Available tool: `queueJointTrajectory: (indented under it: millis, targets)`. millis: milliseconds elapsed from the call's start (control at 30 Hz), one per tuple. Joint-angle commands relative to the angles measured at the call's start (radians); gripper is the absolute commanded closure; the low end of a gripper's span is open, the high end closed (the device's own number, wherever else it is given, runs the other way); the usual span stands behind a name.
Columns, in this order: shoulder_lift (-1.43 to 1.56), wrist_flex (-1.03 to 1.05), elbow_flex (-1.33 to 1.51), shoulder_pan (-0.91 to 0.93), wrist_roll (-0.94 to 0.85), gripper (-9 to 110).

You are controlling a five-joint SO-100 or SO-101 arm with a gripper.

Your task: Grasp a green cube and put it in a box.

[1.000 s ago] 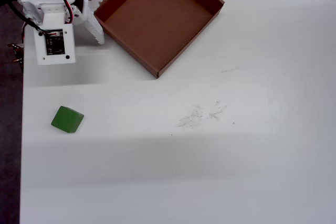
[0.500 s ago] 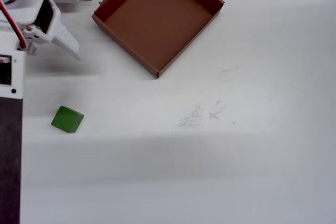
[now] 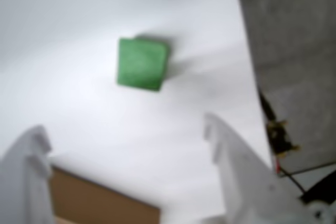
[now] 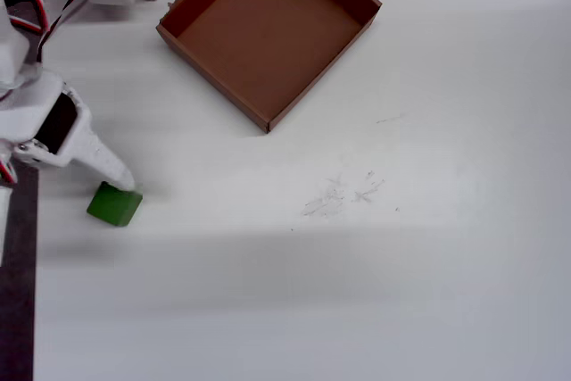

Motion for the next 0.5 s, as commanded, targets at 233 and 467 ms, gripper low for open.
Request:
queueJointTrajectory:
  millis: [233, 467]
  targets:
    - [-0.184, -0.101, -0.094, -0.043, 0.063, 63]
    - [-0.272, -0.124, -0.121, -0.054, 0.089, 65]
